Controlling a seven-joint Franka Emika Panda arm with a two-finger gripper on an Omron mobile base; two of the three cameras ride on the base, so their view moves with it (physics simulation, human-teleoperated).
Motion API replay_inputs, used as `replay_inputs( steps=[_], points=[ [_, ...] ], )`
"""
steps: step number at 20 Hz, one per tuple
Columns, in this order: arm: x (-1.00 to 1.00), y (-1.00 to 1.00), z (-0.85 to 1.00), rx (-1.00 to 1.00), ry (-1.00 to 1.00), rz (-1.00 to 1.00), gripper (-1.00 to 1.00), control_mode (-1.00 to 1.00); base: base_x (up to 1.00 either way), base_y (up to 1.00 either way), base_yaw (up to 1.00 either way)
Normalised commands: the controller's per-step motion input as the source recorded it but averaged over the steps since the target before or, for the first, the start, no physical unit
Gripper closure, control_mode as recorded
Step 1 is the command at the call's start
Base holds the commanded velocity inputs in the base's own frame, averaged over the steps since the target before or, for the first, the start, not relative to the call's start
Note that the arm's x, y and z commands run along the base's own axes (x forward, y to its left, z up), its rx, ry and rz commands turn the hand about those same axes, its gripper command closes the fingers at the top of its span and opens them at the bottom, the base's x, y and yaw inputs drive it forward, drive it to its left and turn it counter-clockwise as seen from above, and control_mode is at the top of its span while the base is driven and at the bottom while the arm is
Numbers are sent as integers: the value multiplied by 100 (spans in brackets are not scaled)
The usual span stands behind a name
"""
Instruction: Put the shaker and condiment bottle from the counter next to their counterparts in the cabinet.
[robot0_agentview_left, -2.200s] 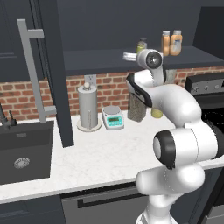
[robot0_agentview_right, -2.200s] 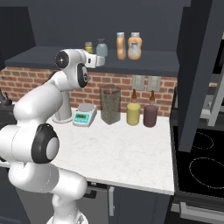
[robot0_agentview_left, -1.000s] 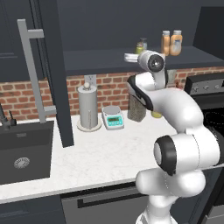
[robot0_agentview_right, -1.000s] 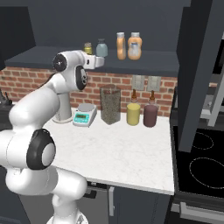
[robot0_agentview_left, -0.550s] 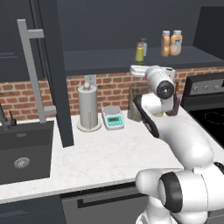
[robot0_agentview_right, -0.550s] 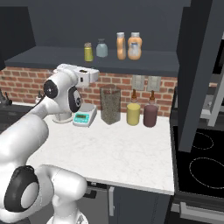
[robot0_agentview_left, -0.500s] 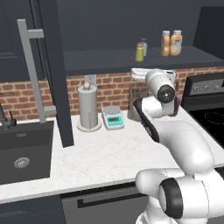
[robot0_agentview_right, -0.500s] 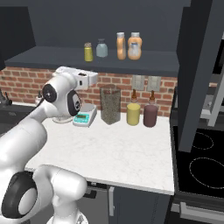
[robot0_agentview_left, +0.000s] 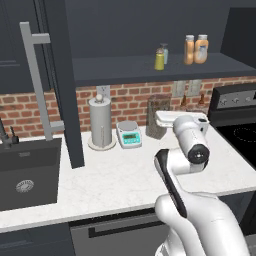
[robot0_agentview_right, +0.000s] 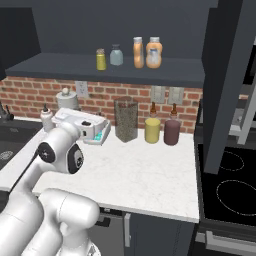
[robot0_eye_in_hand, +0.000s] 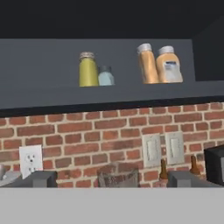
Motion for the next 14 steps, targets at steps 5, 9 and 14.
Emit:
replay_inputs(
  steps=[5, 9, 14],
  points=[
    [-56, 0, -70, 0, 4, 0, -100, -100, 0, 0, 0],
    [-30, 0, -59, 0, 10, 0, -100, -100, 0, 0, 0],
    [-11, 0, -36, 0, 11, 0, -100, -100, 0, 0, 0]
  ],
)
